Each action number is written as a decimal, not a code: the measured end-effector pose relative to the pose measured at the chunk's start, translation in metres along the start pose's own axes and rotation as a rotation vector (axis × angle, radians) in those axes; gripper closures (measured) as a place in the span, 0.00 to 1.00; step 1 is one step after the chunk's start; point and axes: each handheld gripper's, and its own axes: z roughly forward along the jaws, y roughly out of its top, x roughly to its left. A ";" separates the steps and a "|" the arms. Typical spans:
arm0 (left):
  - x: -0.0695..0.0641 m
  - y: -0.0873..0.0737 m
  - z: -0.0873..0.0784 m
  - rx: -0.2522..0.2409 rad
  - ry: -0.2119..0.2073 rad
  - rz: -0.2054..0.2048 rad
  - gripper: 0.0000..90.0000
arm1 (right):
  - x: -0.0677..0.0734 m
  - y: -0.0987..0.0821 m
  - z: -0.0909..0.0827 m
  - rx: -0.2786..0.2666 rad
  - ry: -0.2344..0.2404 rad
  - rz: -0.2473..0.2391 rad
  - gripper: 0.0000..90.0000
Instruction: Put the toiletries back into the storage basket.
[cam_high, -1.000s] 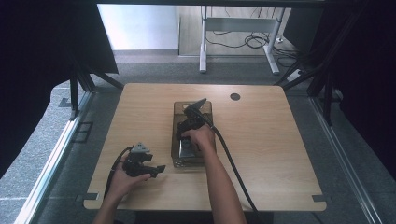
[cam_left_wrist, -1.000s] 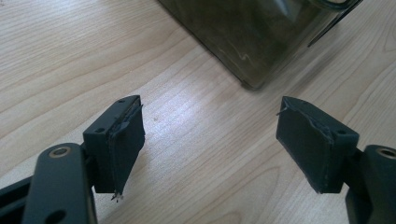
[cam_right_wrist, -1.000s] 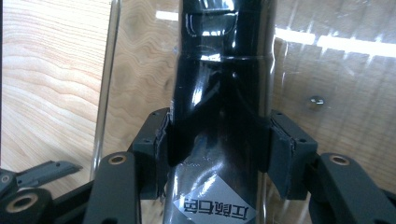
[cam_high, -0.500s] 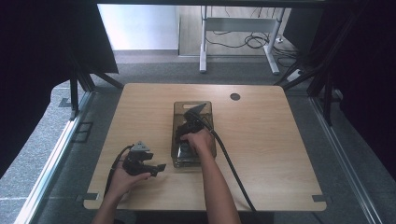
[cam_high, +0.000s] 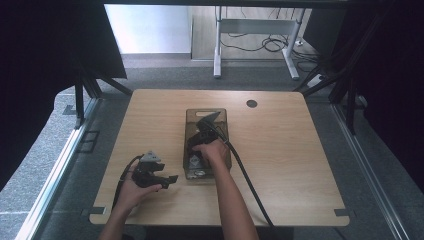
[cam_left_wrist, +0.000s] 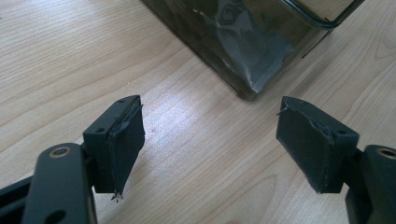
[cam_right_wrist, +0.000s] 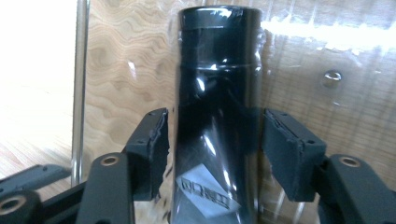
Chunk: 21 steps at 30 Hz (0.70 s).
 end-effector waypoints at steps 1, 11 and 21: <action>-0.001 0.000 0.000 -0.003 -0.001 -0.003 0.26 | 0.000 0.000 -0.002 0.000 -0.005 -0.001 0.46; 0.000 0.000 0.002 -0.001 0.005 -0.001 0.26 | -0.001 -0.004 -0.022 -0.031 -0.014 -0.083 0.46; 0.002 -0.002 0.003 0.007 0.024 -0.005 0.27 | 0.005 -0.015 -0.046 -0.093 -0.021 -0.285 0.46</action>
